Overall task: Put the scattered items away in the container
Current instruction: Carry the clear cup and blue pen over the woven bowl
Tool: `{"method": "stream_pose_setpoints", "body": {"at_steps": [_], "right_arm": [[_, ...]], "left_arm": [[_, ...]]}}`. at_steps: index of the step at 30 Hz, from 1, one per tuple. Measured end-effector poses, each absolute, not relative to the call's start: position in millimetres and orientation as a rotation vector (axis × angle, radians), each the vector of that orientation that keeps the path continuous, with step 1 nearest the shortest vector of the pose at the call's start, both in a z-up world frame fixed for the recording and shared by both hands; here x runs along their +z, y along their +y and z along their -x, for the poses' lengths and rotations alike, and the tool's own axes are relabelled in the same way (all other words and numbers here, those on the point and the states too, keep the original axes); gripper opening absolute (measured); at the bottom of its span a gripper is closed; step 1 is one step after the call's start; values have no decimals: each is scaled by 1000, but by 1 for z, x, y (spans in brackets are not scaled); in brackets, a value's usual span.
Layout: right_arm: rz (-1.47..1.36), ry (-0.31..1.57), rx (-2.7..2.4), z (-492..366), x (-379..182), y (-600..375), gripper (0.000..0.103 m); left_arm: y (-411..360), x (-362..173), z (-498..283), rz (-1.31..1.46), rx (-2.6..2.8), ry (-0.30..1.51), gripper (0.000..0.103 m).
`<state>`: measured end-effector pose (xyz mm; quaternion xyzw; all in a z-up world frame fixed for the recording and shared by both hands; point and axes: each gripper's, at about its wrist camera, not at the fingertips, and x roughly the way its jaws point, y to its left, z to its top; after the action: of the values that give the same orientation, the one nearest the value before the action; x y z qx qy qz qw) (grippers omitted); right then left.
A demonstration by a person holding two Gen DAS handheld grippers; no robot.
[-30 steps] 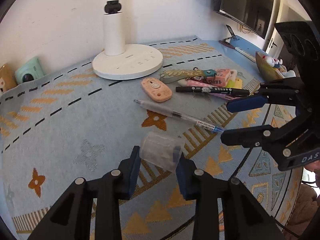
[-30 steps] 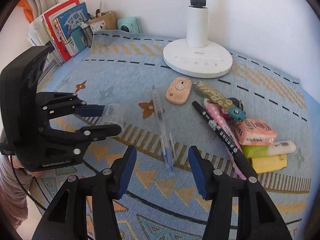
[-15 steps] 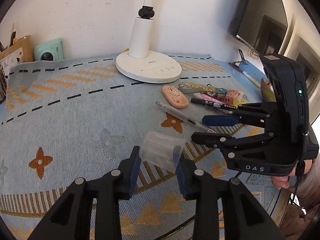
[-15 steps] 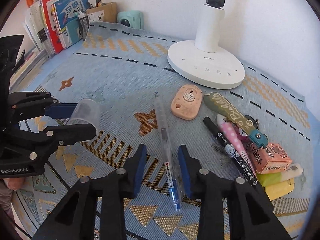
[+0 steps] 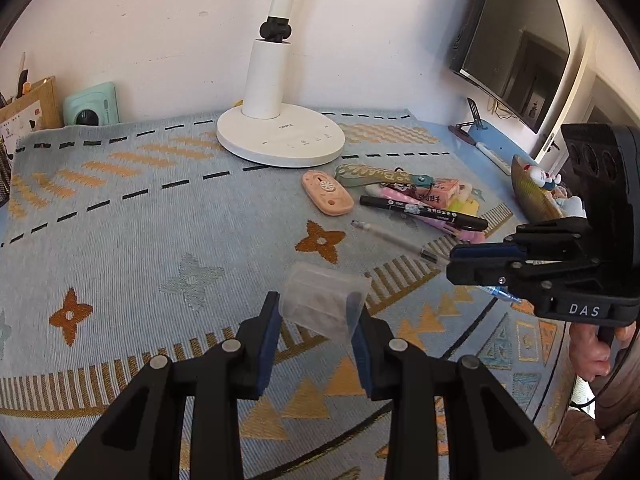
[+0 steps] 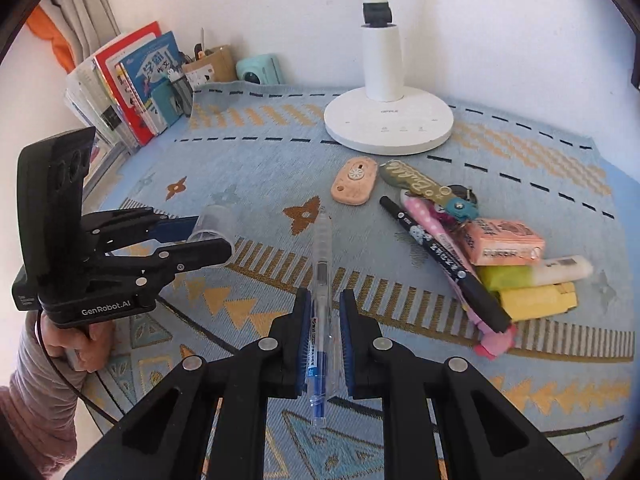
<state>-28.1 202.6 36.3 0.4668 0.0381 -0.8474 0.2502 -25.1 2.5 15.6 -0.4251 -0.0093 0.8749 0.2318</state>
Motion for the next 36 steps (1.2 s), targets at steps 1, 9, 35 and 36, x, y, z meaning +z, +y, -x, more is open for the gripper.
{"method": "stream_pose_setpoints", "body": {"at_steps": [1, 9, 35, 36], "right_arm": [[-1262, 109, -2320, 25, 40, 206, 15], [-1161, 27, -2388, -1, 71, 249, 15], [-809, -502, -3115, -71, 153, 554, 15], [-817, -529, -3135, -72, 150, 566, 15]], "left_arm": [[8, 19, 22, 1165, 2403, -23, 30], [56, 55, 5, 1080, 2369, 12, 30], [384, 138, 23, 815, 2052, 243, 30], [397, 136, 24, 815, 2032, 247, 30]]}}
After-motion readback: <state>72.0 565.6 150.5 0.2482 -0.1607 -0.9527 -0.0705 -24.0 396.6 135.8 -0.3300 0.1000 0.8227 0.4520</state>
